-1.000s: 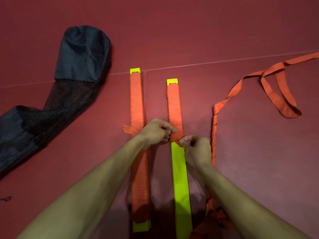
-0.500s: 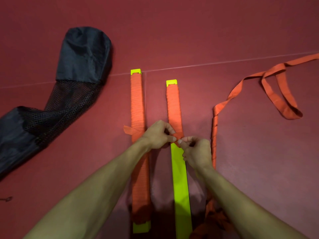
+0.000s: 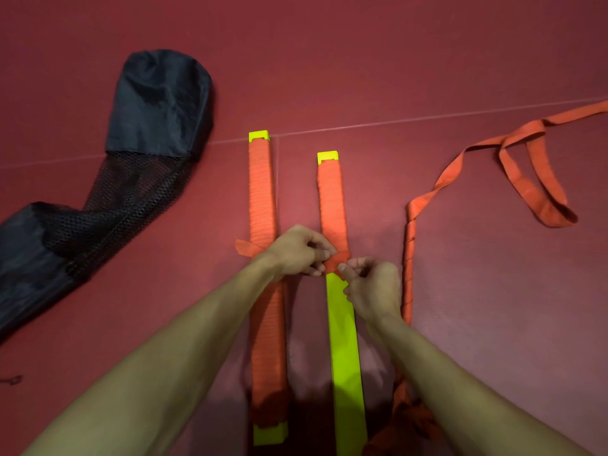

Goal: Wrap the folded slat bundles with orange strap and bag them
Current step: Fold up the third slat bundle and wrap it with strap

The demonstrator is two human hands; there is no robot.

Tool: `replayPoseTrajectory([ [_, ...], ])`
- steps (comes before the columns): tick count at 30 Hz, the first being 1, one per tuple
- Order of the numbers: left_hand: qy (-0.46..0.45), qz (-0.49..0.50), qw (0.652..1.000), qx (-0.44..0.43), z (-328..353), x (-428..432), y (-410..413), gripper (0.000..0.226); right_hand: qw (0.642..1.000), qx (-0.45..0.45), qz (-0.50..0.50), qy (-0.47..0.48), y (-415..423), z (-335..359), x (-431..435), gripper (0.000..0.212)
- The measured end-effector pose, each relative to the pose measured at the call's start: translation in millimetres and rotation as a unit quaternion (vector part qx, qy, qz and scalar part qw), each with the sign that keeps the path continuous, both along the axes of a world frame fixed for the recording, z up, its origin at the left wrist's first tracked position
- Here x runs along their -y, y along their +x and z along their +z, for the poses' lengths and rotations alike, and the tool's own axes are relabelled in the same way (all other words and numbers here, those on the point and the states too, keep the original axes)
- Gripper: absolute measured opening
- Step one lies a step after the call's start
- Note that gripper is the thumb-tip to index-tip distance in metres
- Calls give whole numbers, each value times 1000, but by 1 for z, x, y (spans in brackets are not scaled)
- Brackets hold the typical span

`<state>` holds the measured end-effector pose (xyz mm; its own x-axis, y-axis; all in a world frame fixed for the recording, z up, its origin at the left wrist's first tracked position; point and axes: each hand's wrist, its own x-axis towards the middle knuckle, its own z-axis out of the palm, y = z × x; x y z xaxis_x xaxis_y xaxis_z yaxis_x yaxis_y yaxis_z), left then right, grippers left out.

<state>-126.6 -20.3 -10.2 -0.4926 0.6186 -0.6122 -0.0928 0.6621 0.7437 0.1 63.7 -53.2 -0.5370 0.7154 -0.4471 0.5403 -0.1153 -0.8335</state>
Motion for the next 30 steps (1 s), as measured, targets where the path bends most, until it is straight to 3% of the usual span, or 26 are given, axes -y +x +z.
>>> replayPoseTrajectory([
  [10, 20, -67, 991, -115, -11, 0, -2, 20, 999, -28, -7, -19, 2, 5, 2, 28],
  [30, 7, -76, 993, -86, -15, -6, -6, 22, 999, -30, -9, -13, 2, 6, 2, 27],
])
